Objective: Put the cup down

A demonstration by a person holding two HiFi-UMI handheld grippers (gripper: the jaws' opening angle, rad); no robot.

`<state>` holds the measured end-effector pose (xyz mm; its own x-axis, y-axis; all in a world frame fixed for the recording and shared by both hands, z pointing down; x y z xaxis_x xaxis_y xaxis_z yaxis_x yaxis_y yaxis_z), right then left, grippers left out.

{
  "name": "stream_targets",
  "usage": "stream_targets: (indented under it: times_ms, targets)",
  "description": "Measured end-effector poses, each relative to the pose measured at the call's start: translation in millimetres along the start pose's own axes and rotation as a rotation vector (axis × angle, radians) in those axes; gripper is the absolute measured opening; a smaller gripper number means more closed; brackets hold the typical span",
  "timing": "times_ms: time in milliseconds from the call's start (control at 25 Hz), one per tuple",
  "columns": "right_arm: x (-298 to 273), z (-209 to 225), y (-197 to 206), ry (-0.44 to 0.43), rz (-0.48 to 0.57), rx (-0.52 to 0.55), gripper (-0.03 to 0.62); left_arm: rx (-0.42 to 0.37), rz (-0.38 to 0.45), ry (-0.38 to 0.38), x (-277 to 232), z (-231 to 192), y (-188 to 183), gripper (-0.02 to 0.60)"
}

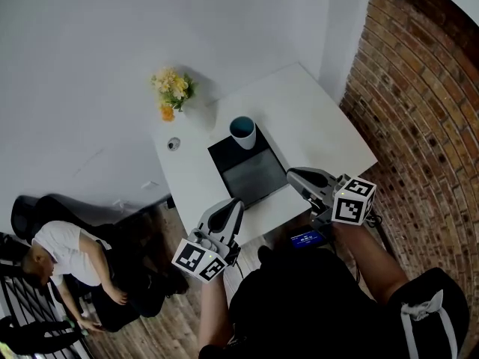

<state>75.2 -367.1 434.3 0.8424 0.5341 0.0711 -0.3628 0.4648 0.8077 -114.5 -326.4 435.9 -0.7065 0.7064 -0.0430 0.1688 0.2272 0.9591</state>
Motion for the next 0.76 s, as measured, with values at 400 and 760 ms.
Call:
stream_targets:
  times_ms: [400,760]
  targets:
    - [-9,-2,7,-0.002,-0.025,0.018,0.012,0.000,-0.016,0.005,1,1,0,0.008]
    - [-17,-7,18,0.041,-0.089,0.104,0.012,0.018,-0.027,0.007,4,-5,4,0.008]
Point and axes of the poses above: the fingertips, and each gripper's own axes: x backward along the fingers, z to its right, y out of its underside, the point moved 4 cm from there along x, backward along the fingers, and after that the axes turned 8 degrees about -y, right-handed, at the moved point
